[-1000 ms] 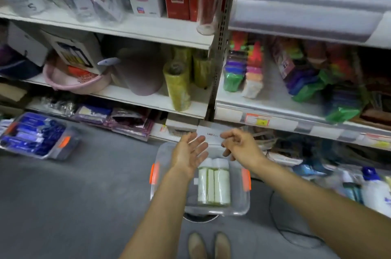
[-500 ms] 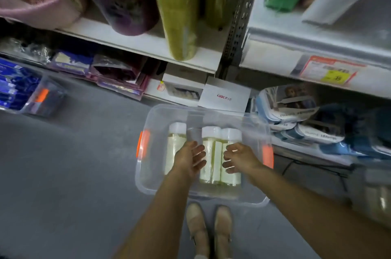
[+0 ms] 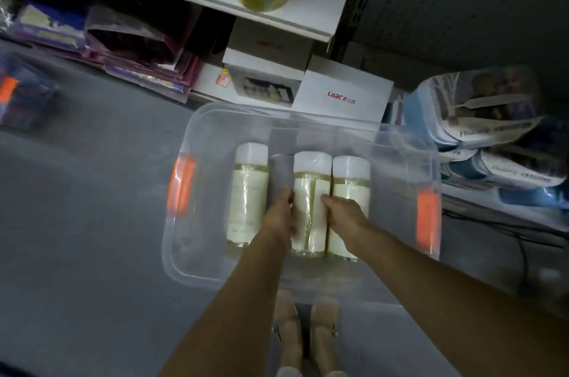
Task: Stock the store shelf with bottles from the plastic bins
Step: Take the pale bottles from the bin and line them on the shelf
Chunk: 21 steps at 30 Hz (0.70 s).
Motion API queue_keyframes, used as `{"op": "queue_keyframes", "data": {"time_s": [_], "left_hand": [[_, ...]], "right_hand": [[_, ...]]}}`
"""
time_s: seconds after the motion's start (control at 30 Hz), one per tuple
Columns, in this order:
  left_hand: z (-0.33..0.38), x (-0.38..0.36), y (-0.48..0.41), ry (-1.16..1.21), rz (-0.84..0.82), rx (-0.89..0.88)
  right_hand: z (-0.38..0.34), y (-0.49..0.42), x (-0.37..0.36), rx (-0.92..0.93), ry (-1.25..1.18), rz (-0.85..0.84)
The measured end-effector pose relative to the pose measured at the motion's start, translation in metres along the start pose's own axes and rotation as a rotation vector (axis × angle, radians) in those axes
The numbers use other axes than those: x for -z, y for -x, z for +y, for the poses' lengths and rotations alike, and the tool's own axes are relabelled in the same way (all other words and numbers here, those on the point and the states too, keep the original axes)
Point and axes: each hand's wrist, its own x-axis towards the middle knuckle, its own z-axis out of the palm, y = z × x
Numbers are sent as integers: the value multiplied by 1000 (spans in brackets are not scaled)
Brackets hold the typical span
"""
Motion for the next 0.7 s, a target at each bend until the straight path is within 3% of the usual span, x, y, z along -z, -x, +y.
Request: {"op": "queue_keyframes", "data": {"time_s": [0.43, 0.7], "left_hand": [[21, -1, 8, -170, -83, 41], [14, 19, 17, -171, -80, -119]], "right_hand": [[-3, 1, -17, -75, -109, -66], [-21, 59, -6, 41, -34, -111]]}}
